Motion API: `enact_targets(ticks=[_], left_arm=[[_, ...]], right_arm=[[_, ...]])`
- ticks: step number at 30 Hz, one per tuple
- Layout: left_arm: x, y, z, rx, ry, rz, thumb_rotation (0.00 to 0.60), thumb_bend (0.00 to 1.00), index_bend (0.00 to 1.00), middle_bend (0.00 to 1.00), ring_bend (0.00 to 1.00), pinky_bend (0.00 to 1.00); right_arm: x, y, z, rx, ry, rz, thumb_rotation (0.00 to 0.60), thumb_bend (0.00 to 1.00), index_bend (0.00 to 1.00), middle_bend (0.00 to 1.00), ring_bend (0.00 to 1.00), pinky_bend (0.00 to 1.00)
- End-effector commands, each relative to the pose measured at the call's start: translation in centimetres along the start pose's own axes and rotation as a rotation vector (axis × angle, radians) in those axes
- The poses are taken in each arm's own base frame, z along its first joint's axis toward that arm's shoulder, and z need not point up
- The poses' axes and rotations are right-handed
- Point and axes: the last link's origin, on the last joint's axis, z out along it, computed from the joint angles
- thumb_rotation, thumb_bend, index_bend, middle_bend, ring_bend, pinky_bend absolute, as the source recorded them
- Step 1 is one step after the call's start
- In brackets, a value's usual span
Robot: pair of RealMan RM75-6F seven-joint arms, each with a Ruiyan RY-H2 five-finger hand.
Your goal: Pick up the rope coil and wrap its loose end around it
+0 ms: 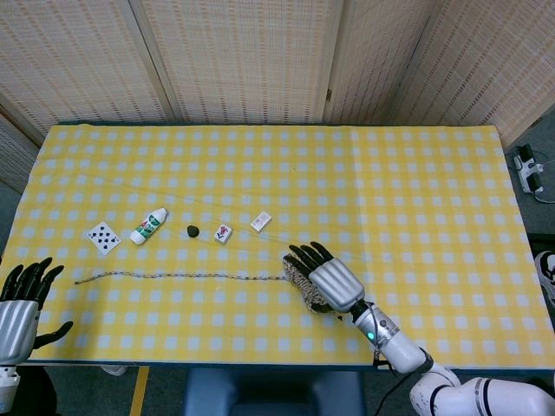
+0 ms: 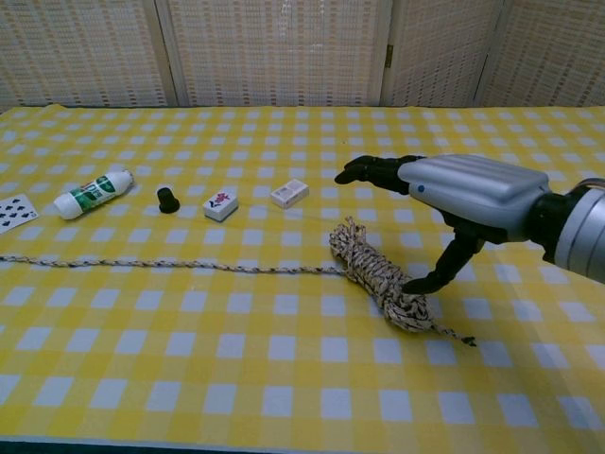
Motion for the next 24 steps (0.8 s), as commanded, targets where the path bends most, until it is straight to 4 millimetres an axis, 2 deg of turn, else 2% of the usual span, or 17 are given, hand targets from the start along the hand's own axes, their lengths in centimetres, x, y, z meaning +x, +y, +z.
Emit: enact_targets(ticks=[1, 7, 12, 17, 24], left_arm=[[0.0, 0.0, -0.1, 0.001, -0.001, -0.002, 0.6, 0.15, 0.16, 0.1, 0.1, 0.0], [0.0, 0.0, -0.1, -0.002, -0.005, -0.004, 0.6, 0.15, 0.16, 0.1, 0.1, 0.0], [-0.1, -0.1, -0.1, 0.0, -0.013, -0.008, 0.6, 0.15, 0.16, 0.1, 0.1, 0.0], [-0.3, -0.2, -0.1, 0.003, -0.018, -0.013, 0.6, 0.15, 0.16, 0.1, 0.1, 0.0], [-0.5, -0.1, 0.0, -0.005, -0.024, -0.016, 0.6, 0.15, 0.16, 0.1, 0.1, 0.0]], right_arm=[[-0.7, -0.6, 1.3, 0.003, -0.005, -0.035, 0.6, 0.19, 0.0, 0.0, 0.0, 0.0], [-2.4, -1.3, 3.0, 0.001, -0.024, -0.07, 0.6, 0.19, 0.0, 0.0, 0.0, 0.0], [-3.3, -0.9, 3.5, -0.017, -0.03, -0.108, 0.6, 0.19, 0.0, 0.0, 0.0, 0.0], [-3.4, 1.2, 3.5, -0.077, -0.025, -0.14, 0.6, 0.19, 0.0, 0.0, 0.0, 0.0], [-2.0, 4.7, 3.2, -0.175, 0.005, -0.168, 0.6, 0.19, 0.0, 0.0, 0.01, 0.0]])
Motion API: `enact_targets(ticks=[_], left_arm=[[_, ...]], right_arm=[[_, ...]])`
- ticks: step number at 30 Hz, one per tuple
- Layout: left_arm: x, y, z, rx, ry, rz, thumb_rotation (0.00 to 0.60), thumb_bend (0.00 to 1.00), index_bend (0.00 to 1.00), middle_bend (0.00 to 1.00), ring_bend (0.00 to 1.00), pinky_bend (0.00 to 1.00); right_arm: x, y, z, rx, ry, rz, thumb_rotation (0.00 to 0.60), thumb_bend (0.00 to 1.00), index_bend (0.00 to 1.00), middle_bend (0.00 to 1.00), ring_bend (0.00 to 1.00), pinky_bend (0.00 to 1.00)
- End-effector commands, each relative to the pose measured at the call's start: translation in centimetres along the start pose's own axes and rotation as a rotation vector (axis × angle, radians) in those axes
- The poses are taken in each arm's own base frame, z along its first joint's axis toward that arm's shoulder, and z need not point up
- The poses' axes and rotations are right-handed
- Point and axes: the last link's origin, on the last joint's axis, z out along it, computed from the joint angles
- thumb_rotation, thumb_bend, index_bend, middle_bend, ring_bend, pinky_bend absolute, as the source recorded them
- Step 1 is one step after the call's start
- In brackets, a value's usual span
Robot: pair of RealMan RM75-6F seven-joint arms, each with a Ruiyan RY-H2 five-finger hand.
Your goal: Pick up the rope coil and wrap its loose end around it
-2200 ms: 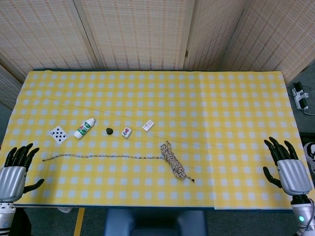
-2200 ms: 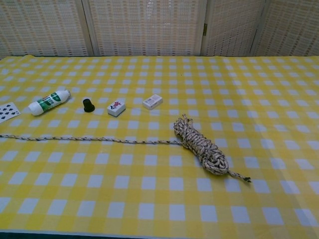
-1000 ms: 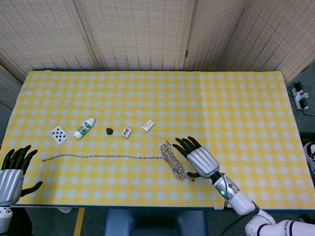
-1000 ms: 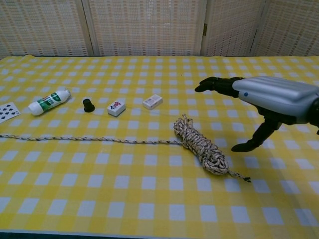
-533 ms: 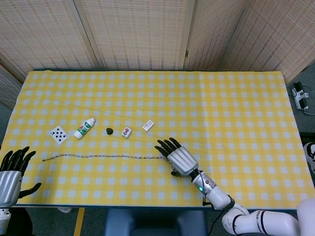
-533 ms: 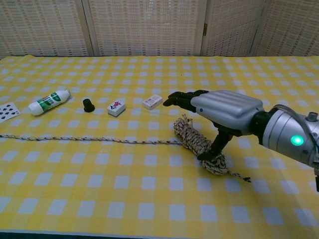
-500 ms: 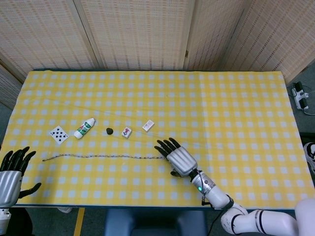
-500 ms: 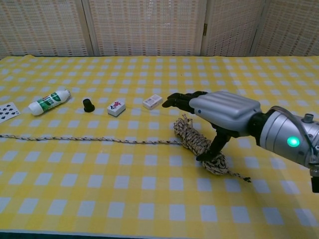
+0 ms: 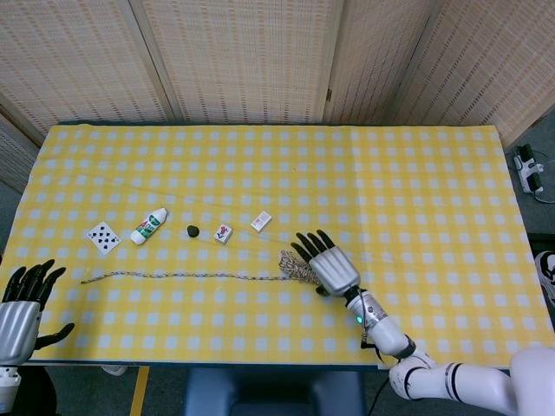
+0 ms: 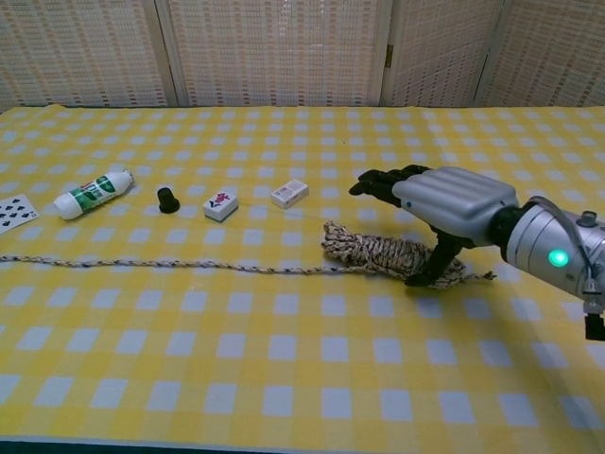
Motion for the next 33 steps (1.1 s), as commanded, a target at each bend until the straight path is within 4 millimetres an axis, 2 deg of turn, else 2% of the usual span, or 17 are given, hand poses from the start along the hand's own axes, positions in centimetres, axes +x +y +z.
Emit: enact_targets(ticks=[1, 4, 7, 12, 15, 21, 27, 33], left_arm=[[-0.1, 0.0, 0.0, 0.0, -0.002, 0.0, 0.6, 0.15, 0.16, 0.1, 0.1, 0.0], [-0.1, 0.0, 0.0, 0.001, -0.003, 0.0, 0.6, 0.15, 0.16, 0.1, 0.1, 0.0], [-0.1, 0.0, 0.1, 0.002, -0.004, 0.001, 0.6, 0.15, 0.16, 0.1, 0.1, 0.0], [-0.1, 0.0, 0.1, 0.002, -0.003, 0.001, 0.6, 0.15, 0.16, 0.1, 0.1, 0.0], [-0.3, 0.1, 0.2, 0.0, -0.007, -0.007, 0.6, 0.15, 0.16, 0.1, 0.1, 0.0], [-0.4, 0.1, 0.2, 0.003, -0.013, -0.007, 0.6, 0.15, 0.16, 0.1, 0.1, 0.0], [-0.5, -0.1, 0.2, 0.005, -0.018, -0.007, 0.6, 0.15, 0.16, 0.1, 0.1, 0.0], [-0.7, -0.2, 0.1, 0.01, -0.02, -0.009, 0.6, 0.15, 0.16, 0.1, 0.1, 0.0]], right_arm=[[0.4, 1.8, 0.2, -0.051, 0.01, -0.01, 0.6, 0.19, 0.0, 0.0, 0.02, 0.0], [0.5, 2.8, 0.2, -0.076, 0.004, -0.009, 0.6, 0.19, 0.0, 0.0, 0.03, 0.0], [0.7, 2.9, -0.2, -0.07, -0.003, 0.019, 0.6, 0.18, 0.0, 0.01, 0.06, 0.0], [0.9, 2.8, -0.7, -0.043, -0.01, 0.062, 0.6, 0.18, 0.01, 0.1, 0.14, 0.0], [0.6, 2.5, -0.5, -0.034, -0.024, 0.085, 0.6, 0.19, 0.09, 0.15, 0.2, 0.02], [0.2, 2.0, 0.5, -0.025, -0.037, 0.108, 0.6, 0.19, 0.28, 0.26, 0.29, 0.14], [0.1, 1.6, 1.1, -0.021, -0.042, 0.123, 0.6, 0.26, 0.35, 0.31, 0.35, 0.23], [0.0, 2.2, 1.3, -0.042, -0.046, 0.132, 0.6, 0.27, 0.38, 0.33, 0.36, 0.26]])
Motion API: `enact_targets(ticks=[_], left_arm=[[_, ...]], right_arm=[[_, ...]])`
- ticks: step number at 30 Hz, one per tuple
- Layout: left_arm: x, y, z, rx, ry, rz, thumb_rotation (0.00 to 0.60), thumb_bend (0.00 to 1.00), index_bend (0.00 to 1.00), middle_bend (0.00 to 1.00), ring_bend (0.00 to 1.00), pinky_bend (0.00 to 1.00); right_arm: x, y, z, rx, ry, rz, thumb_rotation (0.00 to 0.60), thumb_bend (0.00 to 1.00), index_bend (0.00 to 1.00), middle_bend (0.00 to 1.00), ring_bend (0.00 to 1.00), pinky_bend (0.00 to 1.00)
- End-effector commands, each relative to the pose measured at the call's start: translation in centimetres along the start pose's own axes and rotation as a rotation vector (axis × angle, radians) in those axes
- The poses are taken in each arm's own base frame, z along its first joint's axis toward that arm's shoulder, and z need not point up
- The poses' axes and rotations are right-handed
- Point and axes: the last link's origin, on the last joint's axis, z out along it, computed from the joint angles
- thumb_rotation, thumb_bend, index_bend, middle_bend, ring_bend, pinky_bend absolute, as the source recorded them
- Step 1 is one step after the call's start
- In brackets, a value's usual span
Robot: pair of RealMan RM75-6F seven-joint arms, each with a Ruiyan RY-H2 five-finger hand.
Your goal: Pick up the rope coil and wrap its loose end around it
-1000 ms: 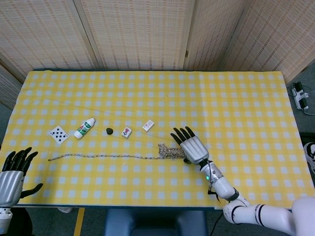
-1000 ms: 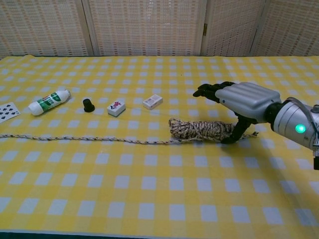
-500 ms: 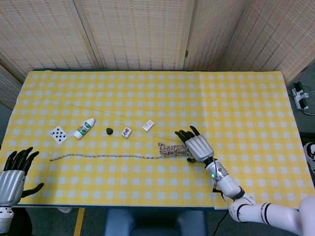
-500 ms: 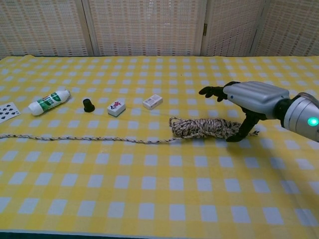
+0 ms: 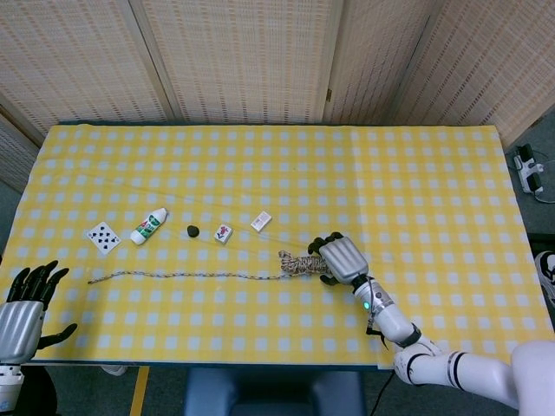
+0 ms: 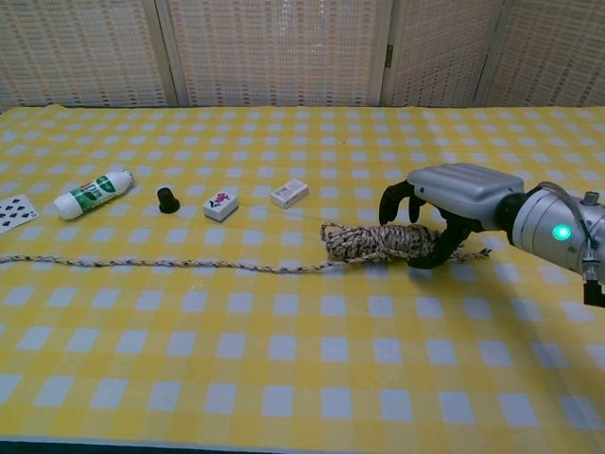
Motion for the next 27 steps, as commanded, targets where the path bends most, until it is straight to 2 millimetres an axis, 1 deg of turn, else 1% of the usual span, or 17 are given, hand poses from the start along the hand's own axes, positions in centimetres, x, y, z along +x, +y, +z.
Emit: enact_targets(ticks=[1, 8, 14, 16, 18, 20, 23, 27], left_arm=[[0.0, 0.0, 0.0, 0.001, -0.001, -0.001, 0.6, 0.15, 0.16, 0.1, 0.1, 0.0], [-0.1, 0.0, 0.1, -0.002, -0.001, -0.002, 0.6, 0.15, 0.16, 0.1, 0.1, 0.0], [-0.2, -0.1, 0.1, 0.001, -0.004, -0.003, 0.6, 0.15, 0.16, 0.1, 0.1, 0.0], [-0.2, -0.1, 0.2, -0.001, -0.003, -0.002, 0.6, 0.15, 0.16, 0.1, 0.1, 0.0], [-0.2, -0.2, 0.3, -0.003, -0.003, -0.003, 0.6, 0.15, 0.16, 0.1, 0.1, 0.0], [-0.2, -0.2, 0.4, -0.003, -0.003, -0.003, 0.6, 0.15, 0.16, 0.1, 0.1, 0.0], [-0.2, -0.2, 0.6, -0.009, -0.003, 0.0, 0.6, 0.15, 0.16, 0.1, 0.1, 0.0], [0.1, 0.3, 1.3, -0.038, 0.0, 0.006, 0.6, 0.15, 0.16, 0.1, 0.1, 0.0]], right_arm=[[0.0, 0.2, 0.0, -0.01, 0.001, 0.01, 0.6, 0.27, 0.38, 0.33, 0.37, 0.27], [-0.2, 0.3, 0.1, -0.016, -0.006, 0.027, 0.6, 0.32, 0.45, 0.38, 0.42, 0.36], [-0.7, 0.1, 0.3, -0.016, -0.02, 0.019, 0.6, 0.38, 0.48, 0.41, 0.45, 0.39], [-0.8, 0.0, 0.4, -0.014, -0.018, 0.02, 0.6, 0.42, 0.49, 0.42, 0.46, 0.4], [-0.9, 0.0, 0.4, -0.013, -0.017, 0.024, 0.6, 0.48, 0.51, 0.44, 0.49, 0.43], [-0.9, 0.0, 0.4, -0.007, -0.008, 0.03, 0.6, 0.57, 0.55, 0.47, 0.51, 0.46], [-0.7, 0.0, 0.1, 0.006, 0.013, 0.042, 0.6, 0.66, 0.6, 0.51, 0.55, 0.51], [0.0, 0.1, -0.4, 0.033, 0.042, 0.057, 0.6, 0.71, 0.64, 0.53, 0.58, 0.54]])
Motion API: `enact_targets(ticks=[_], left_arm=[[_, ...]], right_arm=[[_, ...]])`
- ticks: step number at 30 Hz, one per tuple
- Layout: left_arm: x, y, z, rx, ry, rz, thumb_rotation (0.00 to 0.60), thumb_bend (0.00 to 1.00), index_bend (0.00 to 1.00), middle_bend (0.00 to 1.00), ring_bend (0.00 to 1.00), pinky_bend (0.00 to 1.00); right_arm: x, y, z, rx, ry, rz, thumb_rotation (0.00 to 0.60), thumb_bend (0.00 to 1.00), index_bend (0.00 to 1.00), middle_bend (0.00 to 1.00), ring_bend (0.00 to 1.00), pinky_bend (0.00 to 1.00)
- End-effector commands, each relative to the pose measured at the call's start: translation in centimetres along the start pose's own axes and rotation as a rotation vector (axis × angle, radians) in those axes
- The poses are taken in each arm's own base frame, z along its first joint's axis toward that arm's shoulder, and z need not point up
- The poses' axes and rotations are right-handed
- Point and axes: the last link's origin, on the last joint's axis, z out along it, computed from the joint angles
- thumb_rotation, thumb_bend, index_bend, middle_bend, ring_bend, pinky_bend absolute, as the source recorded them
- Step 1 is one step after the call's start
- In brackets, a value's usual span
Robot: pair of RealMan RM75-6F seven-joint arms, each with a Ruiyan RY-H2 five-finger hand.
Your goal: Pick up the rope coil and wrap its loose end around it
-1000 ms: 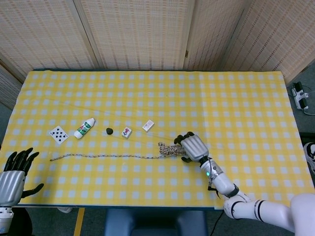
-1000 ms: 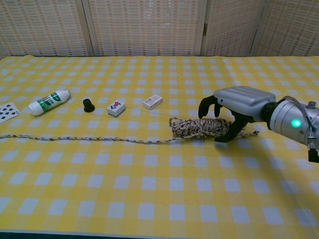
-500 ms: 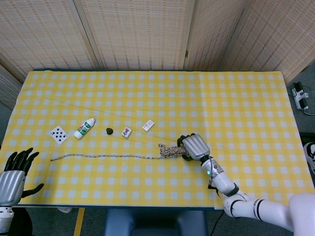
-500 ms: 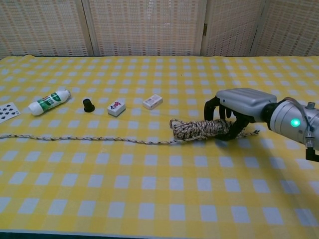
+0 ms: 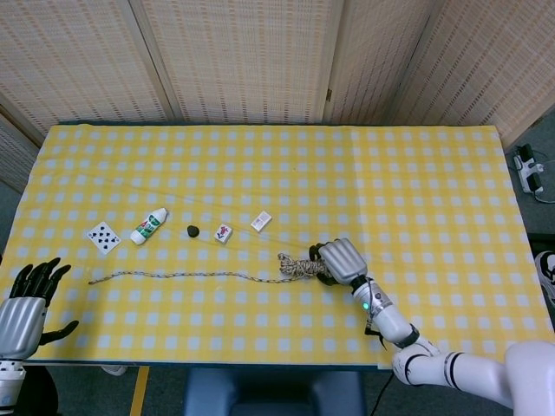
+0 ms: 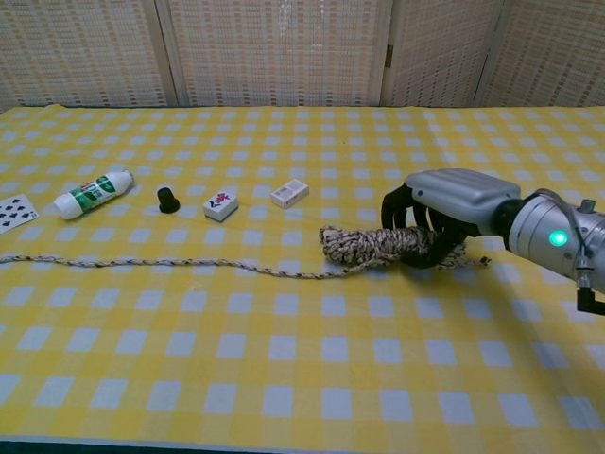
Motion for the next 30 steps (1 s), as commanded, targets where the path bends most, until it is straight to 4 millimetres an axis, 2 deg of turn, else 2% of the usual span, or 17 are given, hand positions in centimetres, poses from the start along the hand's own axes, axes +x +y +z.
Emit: enact_targets(ticks=[1, 7, 11, 15, 19, 23, 30], left_arm=[[0.3, 0.6, 0.7, -0.033, 0.007, 0.01, 0.6, 0.15, 0.16, 0.1, 0.1, 0.0], [0.8, 2.9, 3.2, -0.149, 0.032, -0.01, 0.6, 0.15, 0.18, 0.11, 0.12, 0.0], [0.8, 4.6, 5.8, -0.215, 0.061, -0.045, 0.6, 0.17, 0.24, 0.17, 0.17, 0.01], [-0.4, 5.9, 7.8, -0.253, 0.044, -0.085, 0.6, 0.23, 0.35, 0.24, 0.23, 0.07], [-2.0, 7.1, 9.5, -0.265, -0.012, -0.088, 0.6, 0.25, 0.42, 0.25, 0.24, 0.08], [-3.9, 7.5, 10.5, -0.24, -0.067, -0.08, 0.6, 0.25, 0.46, 0.27, 0.25, 0.08], [-6.2, 6.4, 11.7, -0.124, -0.123, -0.071, 0.6, 0.3, 0.5, 0.27, 0.24, 0.08]], right_arm=[[0.8, 0.3, -0.6, 0.024, 0.029, 0.014, 0.6, 0.72, 0.64, 0.53, 0.58, 0.54], [3.0, 0.9, -1.8, 0.063, 0.09, 0.01, 0.6, 0.76, 0.65, 0.54, 0.59, 0.55], [4.8, 1.4, -2.8, 0.082, 0.143, -0.005, 0.6, 0.76, 0.65, 0.55, 0.59, 0.56], [5.8, 1.7, -3.7, 0.084, 0.17, -0.014, 0.6, 0.76, 0.66, 0.55, 0.6, 0.56], [6.3, 2.0, -4.2, 0.073, 0.182, -0.017, 0.6, 0.76, 0.66, 0.55, 0.6, 0.56], [6.5, 2.3, -4.3, 0.062, 0.183, -0.023, 0.6, 0.76, 0.66, 0.55, 0.6, 0.56], [6.5, 2.7, -4.3, 0.05, 0.182, -0.021, 0.6, 0.76, 0.66, 0.55, 0.6, 0.56]])
